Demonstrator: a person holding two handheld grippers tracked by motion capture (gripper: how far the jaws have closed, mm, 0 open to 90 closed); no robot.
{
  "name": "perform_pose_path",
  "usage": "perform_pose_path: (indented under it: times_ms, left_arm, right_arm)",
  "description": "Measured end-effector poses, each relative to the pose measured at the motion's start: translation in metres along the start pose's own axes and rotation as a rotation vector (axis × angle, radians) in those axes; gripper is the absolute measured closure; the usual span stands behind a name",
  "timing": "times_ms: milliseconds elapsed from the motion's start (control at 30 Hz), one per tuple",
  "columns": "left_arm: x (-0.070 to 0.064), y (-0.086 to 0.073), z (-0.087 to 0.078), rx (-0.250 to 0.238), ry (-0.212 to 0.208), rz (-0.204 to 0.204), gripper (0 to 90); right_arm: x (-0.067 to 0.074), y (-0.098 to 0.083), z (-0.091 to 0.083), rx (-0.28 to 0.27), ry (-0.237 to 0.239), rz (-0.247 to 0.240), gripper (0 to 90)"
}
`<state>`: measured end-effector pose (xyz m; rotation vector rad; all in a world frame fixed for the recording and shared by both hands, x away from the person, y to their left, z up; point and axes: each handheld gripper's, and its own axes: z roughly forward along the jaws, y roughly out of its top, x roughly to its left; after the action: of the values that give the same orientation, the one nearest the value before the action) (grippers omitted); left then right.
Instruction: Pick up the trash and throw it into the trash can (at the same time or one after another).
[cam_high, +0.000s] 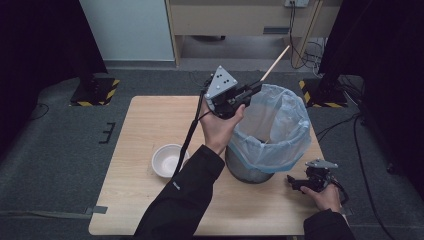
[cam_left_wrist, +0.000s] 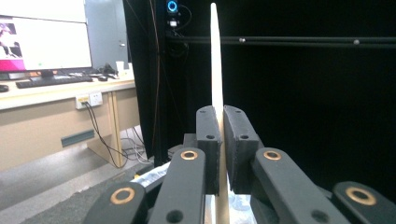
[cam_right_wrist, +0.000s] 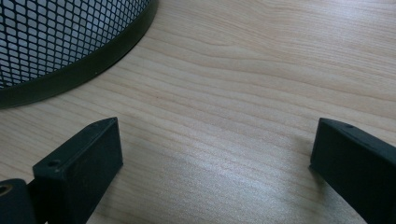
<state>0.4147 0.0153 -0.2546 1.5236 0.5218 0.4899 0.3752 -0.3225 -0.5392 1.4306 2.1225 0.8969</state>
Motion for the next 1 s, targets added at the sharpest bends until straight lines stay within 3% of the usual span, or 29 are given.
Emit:
perform_pose_path:
  times_ms: [200,267,467,633,833,867,900,1000]
  left_arm:
    - [-0.001,-0.003,0.011,0.02,-0.013,-0.007,85.1]
    - [0.0,-0.003,0.018,0.041,-0.041,-0.002,84.5]
    - [0.001,-0.004,0.014,0.047,-0.046,0.039,69.2]
    - [0.008,-0.003,-0.009,0.031,-0.025,0.04,58.7]
    - [0.023,-0.007,-0.051,0.05,0.03,0.038,45.9]
    - [0.023,-0.007,-0.051,0.05,0.03,0.038,44.2]
    - [0.028,-0.011,-0.067,0.049,0.044,0.023,42.4]
    - [0.035,-0.022,-0.091,0.075,0.077,0.019,38.9]
  right_arm:
    - [0.0,0.0,0.0,0.0,0.001,-0.002,2.5]
    - [0.0,0.0,0.0,0.0,0.002,-0.002,2.5]
    - [0.0,0.0,0.0,0.003,0.005,-0.004,2.5]
    - [0.001,0.0,0.0,0.005,0.007,0.0,2.5]
    - [0.001,0.0,-0.001,0.007,0.008,0.003,2.5]
    - [0.001,0.0,-0.001,0.007,0.008,0.003,2.5]
    - [0.001,0.0,-0.001,0.008,0.008,0.001,2.5]
    - [0.001,0.0,-0.001,0.008,0.008,0.0,2.5]
